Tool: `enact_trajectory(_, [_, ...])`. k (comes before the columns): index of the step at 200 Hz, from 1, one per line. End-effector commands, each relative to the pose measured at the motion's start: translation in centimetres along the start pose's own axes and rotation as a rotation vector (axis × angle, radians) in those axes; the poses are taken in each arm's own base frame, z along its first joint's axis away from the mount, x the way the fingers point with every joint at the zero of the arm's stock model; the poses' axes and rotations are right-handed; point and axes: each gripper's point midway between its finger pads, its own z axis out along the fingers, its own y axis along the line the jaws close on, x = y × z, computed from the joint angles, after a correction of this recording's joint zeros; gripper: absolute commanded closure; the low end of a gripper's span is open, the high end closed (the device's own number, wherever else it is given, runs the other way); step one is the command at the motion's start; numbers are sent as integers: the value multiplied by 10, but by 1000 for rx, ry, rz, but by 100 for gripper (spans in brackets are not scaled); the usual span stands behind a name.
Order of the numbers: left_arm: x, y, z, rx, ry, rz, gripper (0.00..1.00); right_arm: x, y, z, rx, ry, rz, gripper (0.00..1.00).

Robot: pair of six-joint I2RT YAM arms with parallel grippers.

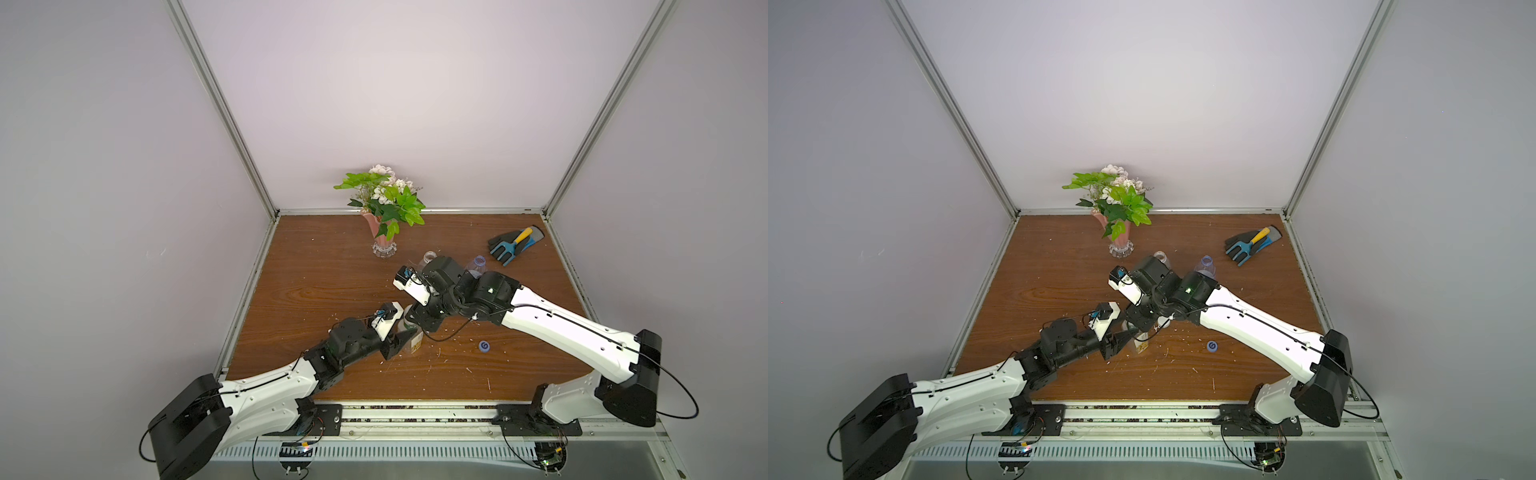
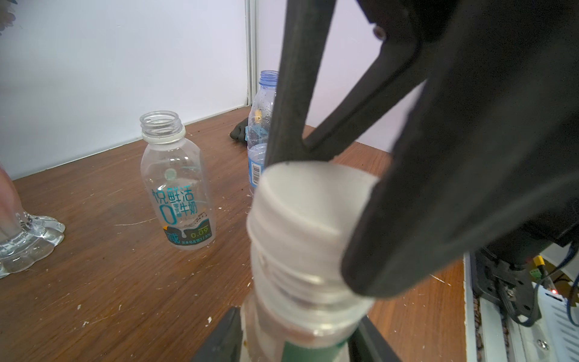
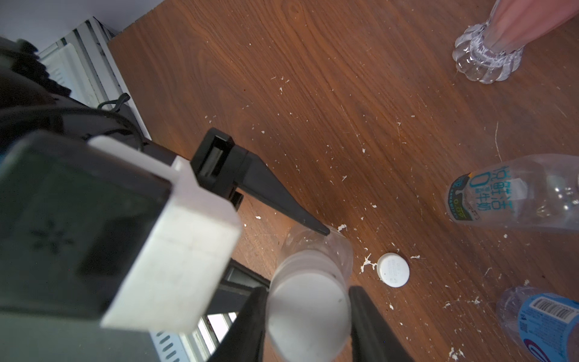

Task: Screw on the bottle caps
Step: Screw the bottle cap onto the plastic bottle.

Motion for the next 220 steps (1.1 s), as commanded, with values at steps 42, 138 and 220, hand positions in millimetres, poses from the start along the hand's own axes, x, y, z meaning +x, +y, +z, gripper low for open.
enact_trajectory(42, [8, -3, 1, 12, 11, -4, 47, -3, 2, -4, 14, 7, -29, 58])
enact_trajectory(138, [8, -4, 3, 15, 18, -6, 47, -7, 8, -5, -12, -9, -31, 54])
enact_trajectory(220, [10, -4, 4, 19, 23, -5, 47, -11, 9, -7, -14, -19, -30, 45])
